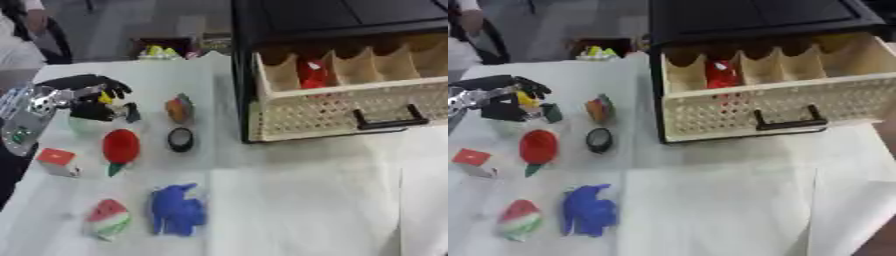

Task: Pick up objects from table and place into drawer.

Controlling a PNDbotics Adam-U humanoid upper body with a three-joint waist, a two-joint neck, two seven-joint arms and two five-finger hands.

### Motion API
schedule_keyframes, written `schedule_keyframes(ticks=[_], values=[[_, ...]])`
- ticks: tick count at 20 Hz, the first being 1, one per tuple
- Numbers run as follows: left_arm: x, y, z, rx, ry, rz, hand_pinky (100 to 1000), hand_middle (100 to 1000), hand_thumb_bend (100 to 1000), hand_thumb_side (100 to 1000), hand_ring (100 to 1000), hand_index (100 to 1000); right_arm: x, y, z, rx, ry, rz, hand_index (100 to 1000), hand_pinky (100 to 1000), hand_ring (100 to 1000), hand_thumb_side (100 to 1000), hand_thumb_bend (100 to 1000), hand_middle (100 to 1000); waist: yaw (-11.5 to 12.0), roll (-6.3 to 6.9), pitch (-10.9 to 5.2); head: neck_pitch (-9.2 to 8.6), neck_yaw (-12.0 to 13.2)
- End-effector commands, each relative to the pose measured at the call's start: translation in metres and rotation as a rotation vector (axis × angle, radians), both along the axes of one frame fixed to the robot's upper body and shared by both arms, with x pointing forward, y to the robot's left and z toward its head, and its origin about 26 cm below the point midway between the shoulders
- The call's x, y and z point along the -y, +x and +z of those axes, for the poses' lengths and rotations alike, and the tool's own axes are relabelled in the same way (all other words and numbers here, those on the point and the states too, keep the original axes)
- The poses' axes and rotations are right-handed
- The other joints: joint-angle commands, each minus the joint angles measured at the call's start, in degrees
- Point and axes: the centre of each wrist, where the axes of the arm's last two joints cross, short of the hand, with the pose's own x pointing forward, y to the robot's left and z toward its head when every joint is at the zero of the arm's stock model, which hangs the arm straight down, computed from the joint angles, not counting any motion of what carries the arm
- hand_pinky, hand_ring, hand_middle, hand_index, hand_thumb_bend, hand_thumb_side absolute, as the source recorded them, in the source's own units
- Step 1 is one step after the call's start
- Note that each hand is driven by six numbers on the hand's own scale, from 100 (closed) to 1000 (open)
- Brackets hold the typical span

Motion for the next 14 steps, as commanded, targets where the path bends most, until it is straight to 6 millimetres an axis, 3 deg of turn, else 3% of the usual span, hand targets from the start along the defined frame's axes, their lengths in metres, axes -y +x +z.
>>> schedule_keyframes(ticks=[1,8,14], values=[[-0.0148,-0.0027,0.0181,0.038,-0.005,0.046,667,784,240,879,848,926,0.0002,-0.0046,0.0087,0.036,-0.01,-0.006,768,345,489,656,218,463,-0.15,-0.37,-1.13,-1.05,0.57],[-0.0187,0.0,0.0117,0.014,-0.002,0.069,691,799,343,940,864,934,0.0005,-0.0047,0.009,0.037,-0.004,-0.006,766,338,487,655,216,461,-0.41,-0.3,-0.65,-1.31,0.65],[-0.02,0.0007,0.009,0.01,0.016,0.071,702,815,355,939,872,973,0.0009,-0.0047,0.0085,0.036,0.004,-0.008,764,336,485,654,213,460,-0.47,-0.26,-0.45,-1.33,0.67]])
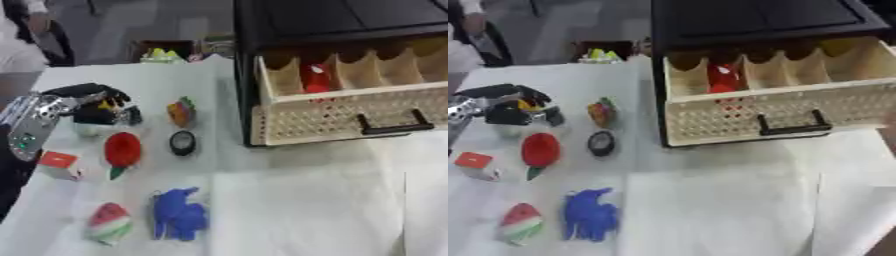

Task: Pick up objects from table and place into drawer.

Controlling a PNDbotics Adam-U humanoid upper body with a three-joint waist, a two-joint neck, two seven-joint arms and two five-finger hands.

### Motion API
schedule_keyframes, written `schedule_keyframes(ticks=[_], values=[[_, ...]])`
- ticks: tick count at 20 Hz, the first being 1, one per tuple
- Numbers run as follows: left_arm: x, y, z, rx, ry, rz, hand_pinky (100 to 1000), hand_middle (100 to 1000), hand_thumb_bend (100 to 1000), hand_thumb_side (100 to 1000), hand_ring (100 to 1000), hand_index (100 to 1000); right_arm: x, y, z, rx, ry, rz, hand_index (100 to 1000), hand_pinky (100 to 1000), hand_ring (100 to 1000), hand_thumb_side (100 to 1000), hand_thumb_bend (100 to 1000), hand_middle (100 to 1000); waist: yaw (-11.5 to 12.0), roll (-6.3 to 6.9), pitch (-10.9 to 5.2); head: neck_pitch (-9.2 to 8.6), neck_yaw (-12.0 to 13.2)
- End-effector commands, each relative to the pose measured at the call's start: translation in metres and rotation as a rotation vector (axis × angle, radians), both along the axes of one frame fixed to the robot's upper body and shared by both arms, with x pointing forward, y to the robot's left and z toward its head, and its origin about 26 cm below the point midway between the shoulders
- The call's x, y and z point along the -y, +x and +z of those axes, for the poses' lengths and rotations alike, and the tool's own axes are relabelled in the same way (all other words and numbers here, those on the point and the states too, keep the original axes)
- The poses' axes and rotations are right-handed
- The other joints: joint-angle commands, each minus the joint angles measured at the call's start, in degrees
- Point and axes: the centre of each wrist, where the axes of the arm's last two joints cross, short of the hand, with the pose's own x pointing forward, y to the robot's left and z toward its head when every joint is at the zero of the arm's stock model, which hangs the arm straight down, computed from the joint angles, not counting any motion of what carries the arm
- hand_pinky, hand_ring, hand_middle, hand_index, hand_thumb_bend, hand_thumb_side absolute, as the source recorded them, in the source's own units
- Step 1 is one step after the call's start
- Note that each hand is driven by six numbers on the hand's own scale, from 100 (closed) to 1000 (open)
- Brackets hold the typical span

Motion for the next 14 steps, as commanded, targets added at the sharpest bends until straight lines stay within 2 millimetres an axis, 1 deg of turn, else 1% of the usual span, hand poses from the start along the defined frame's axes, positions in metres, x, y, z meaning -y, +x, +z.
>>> schedule_keyframes(ticks=[1,3,7,8,11,14], values=[[-0.0094,-0.0024,0.0178,0.042,0.018,0.016,703,816,354,938,873,976,0.001,-0.0049,0.009,0.034,-0.006,-0.007,764,336,485,654,214,460,-0.03,-0.25,-1.07,-0.67,0.17],[-0.0093,-0.0022,0.0175,0.044,0.023,0.014,703,828,350,928,875,990,0.0009,-0.0048,0.0089,0.033,-0.005,-0.007,764,335,485,654,213,459,-0.06,-0.24,-1.02,-0.72,0.21],[-0.0103,-0.0019,0.0156,0.052,0.033,0.017,700,851,329,881,875,999,0.0005,-0.0046,0.0089,0.033,-0.001,-0.004,762,333,479,653,210,458,-0.37,-0.1,-0.81,-1.08,0.37],[-0.0108,-0.0018,0.0153,0.055,0.033,0.019,696,861,312,854,874,1000,0.0005,-0.0046,0.0089,0.033,0.001,-0.004,761,331,478,653,211,457,-0.47,-0.06,-0.73,-1.19,0.43],[-0.0117,-0.0015,0.0152,0.068,0.036,0.024,693,867,293,837,873,1000,0.0005,-0.0046,0.009,0.033,0.004,-0.003,761,328,477,654,213,456,-0.68,0.06,-0.5,-1.39,0.58],[-0.0134,-0.0013,0.0148,0.074,0.037,0.031,687,855,277,827,869,989,0.0002,-0.0045,0.0093,0.032,0.004,-0.001,761,325,475,655,215,455,-0.9,0.25,-0.29,-1.63,0.72]])
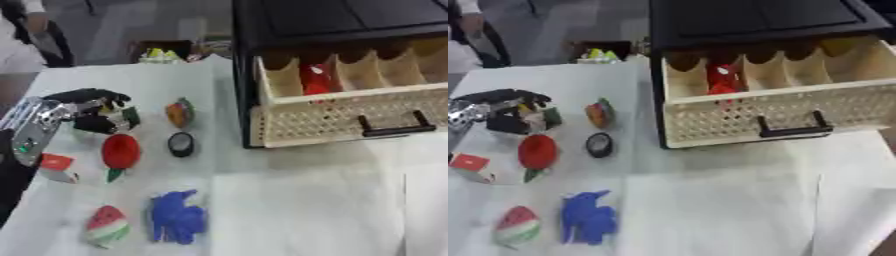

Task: Pick up objects from table and place into drawer.

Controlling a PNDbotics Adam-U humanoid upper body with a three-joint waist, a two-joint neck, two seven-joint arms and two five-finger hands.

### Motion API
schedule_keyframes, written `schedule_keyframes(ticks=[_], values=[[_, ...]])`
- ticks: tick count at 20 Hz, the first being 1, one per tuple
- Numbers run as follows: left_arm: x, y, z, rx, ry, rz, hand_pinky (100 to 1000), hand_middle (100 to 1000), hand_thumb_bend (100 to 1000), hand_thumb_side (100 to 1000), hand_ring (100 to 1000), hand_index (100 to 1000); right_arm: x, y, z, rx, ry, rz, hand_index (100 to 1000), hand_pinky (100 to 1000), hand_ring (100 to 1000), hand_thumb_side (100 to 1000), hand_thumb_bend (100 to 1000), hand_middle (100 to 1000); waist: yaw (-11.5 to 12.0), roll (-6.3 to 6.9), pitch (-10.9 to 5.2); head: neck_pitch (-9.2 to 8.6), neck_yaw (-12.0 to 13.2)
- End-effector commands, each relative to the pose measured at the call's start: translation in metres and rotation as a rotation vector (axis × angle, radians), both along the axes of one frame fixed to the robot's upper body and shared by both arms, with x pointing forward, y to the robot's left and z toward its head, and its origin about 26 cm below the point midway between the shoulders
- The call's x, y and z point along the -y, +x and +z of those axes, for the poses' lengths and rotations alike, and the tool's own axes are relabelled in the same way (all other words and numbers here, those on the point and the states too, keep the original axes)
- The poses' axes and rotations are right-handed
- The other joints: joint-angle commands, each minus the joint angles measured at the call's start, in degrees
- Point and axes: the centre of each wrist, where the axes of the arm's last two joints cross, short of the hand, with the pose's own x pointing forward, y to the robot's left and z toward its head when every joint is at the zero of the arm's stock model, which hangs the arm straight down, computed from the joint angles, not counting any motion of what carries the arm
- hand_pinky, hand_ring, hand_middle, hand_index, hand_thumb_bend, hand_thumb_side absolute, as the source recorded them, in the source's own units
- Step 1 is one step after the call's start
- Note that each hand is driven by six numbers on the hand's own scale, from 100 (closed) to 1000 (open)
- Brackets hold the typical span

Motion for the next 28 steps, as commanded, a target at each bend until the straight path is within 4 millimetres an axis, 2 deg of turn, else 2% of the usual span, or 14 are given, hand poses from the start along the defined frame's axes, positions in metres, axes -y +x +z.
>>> schedule_keyframes(ticks=[1,13,28], values=[[-0.0099,-0.002,0.0176,0.048,0.009,0.026,686,850,273,827,867,985,0.0002,-0.0047,0.0098,0.033,-0.008,0.0,761,325,475,655,215,455,-0.19,-0.09,-0.92,-0.95,0.28],[-0.0159,-0.0008,0.0202,0.059,0.02,0.063,672,787,190,789,852,933,0.0,-0.0047,0.0103,0.03,-0.01,0.007,759,319,473,656,219,453,-0.73,0.44,-0.4,-1.46,0.74],[-0.0191,0.001,0.0159,0.051,0.062,0.081,676,814,241,730,857,979,0.0001,-0.0048,0.0116,0.035,-0.012,0.011,757,314,470,664,239,445,-1.47,0.83,0.53,-2.09,1.63]])
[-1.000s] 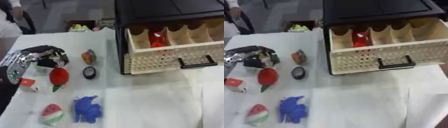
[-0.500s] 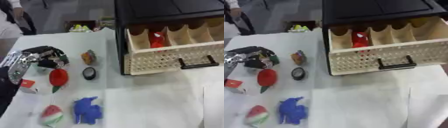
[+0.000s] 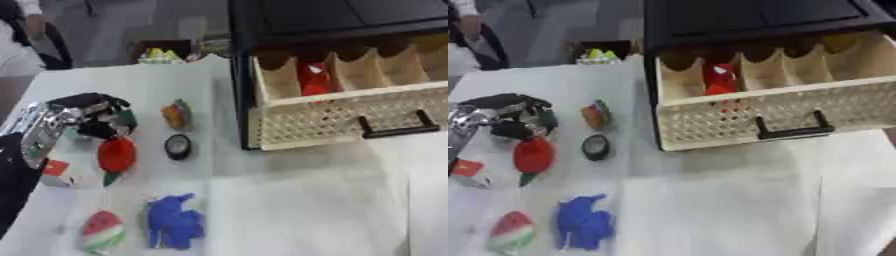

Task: Pick up objects from table and place into drawer.

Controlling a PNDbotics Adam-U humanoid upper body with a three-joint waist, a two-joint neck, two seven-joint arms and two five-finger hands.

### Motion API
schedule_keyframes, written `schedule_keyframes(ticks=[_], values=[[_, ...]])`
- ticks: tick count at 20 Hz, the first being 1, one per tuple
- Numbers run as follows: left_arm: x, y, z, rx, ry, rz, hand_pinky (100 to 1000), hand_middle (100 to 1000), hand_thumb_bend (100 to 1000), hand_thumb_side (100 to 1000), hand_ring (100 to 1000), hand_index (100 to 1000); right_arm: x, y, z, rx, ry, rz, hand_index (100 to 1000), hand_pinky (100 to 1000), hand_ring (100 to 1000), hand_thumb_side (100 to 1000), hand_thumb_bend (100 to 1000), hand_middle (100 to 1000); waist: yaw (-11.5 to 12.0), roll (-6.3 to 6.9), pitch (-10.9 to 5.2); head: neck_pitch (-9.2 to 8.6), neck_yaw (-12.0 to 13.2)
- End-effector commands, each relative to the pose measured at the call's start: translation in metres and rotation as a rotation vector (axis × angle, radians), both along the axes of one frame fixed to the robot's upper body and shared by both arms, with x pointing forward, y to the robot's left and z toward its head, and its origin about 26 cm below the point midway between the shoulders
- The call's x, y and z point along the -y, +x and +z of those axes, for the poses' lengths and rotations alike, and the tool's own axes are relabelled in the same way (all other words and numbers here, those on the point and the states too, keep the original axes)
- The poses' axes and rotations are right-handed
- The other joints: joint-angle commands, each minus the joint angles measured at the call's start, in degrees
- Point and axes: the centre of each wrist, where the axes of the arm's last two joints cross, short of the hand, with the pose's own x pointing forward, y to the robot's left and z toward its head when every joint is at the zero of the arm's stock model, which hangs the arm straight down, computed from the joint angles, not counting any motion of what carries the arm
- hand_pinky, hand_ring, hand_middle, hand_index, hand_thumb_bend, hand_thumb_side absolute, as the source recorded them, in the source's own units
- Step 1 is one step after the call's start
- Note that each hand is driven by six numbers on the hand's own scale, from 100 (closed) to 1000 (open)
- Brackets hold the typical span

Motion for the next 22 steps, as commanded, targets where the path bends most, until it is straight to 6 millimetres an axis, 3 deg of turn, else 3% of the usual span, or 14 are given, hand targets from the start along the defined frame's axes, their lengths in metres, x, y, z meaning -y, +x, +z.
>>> schedule_keyframes(ticks=[1,8,16,22], values=[[-0.0103,-0.0022,0.015,0.034,0.02,0.027,676,813,241,729,857,979,0.0004,-0.005,0.0102,0.035,-0.018,0.001,757,312,469,664,240,444,-0.12,-0.2,-0.86,-0.67,0.38],[-0.0107,-0.0013,0.0145,0.036,0.022,0.037,662,774,184,733,845,939,0.0013,-0.0052,0.0098,0.033,-0.019,0.0,756,309,468,666,245,444,-0.16,-0.01,-0.44,-0.66,0.43],[-0.0094,-0.0007,0.0163,0.04,0.023,0.04,615,659,102,709,798,830,0.0018,-0.0052,0.0089,0.031,-0.015,-0.001,755,307,467,665,243,443,-0.31,0.05,-0.4,-0.79,0.61],[-0.0065,0.0002,0.0192,0.031,0.028,0.026,610,646,100,707,790,827,0.0026,-0.0053,0.0077,0.026,-0.01,-0.004,755,308,467,664,239,443,-0.25,0.15,-0.55,-0.6,0.66]])
